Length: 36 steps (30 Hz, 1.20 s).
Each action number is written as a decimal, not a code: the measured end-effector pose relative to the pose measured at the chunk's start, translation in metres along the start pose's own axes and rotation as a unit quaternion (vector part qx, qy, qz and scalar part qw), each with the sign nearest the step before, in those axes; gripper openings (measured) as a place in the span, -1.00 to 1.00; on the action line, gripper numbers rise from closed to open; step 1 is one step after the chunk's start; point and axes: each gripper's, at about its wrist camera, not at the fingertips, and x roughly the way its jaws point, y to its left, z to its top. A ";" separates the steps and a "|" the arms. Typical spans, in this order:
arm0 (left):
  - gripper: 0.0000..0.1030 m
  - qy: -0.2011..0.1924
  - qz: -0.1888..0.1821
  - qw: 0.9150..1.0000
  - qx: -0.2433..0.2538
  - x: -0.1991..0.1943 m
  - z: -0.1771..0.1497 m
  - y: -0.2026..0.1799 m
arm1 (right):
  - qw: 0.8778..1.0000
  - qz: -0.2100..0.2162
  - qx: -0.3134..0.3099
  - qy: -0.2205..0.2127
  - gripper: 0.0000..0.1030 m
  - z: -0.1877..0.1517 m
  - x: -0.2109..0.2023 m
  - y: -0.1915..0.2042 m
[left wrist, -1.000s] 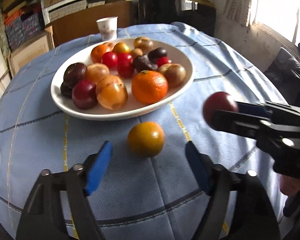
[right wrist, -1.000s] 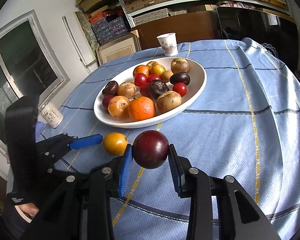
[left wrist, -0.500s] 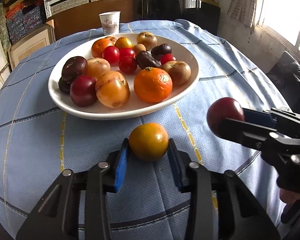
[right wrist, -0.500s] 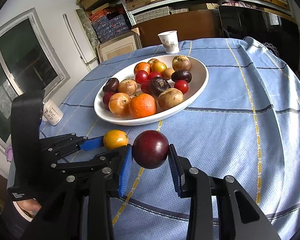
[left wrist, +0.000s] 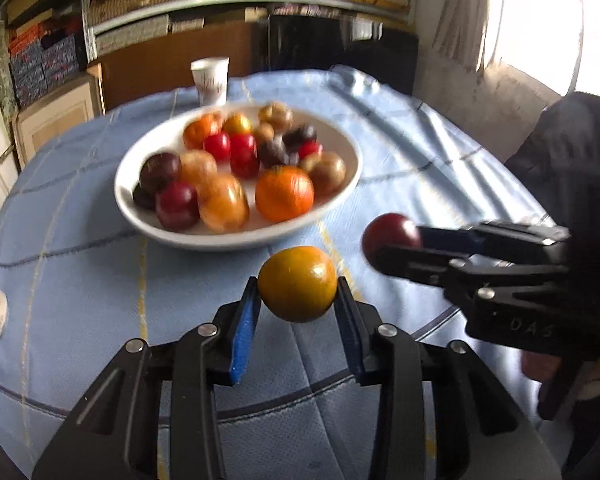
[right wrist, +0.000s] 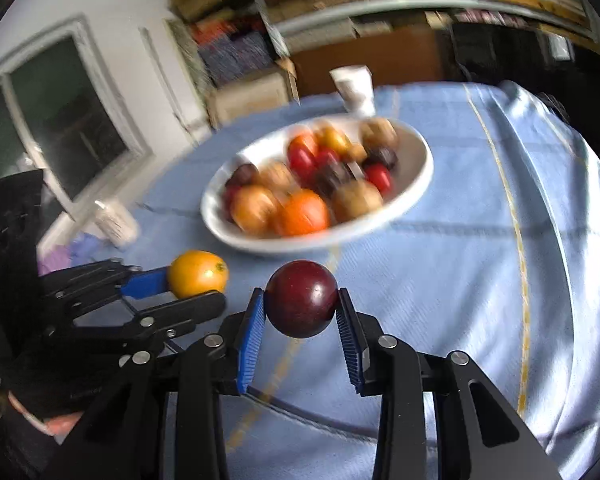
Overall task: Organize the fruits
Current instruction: 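Carry both fruits over the plate and open both grippers to release them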
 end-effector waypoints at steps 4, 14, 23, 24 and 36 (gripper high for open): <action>-0.28 -0.036 0.006 0.999 0.002 -0.012 0.042 0.018 | 0.999 -0.011 -0.010 -0.053 -0.29 0.029 -0.007 0.005; -0.28 -0.031 0.065 0.996 -0.047 0.056 0.113 0.062 | 0.997 -0.051 0.035 -0.044 -0.29 0.081 0.061 -0.033; 0.19 -0.004 0.073 0.994 -0.075 0.089 0.114 0.081 | 0.997 -0.054 0.001 -0.049 0.22 0.094 0.074 -0.028; 0.51 -0.014 0.095 0.992 -0.077 0.084 0.114 0.082 | 0.997 -0.057 -0.003 -0.050 0.28 0.095 0.070 -0.026; 0.91 -0.089 0.160 0.980 -0.075 -0.036 0.102 0.056 | 0.993 -0.097 -0.049 -0.042 0.90 0.059 -0.012 0.018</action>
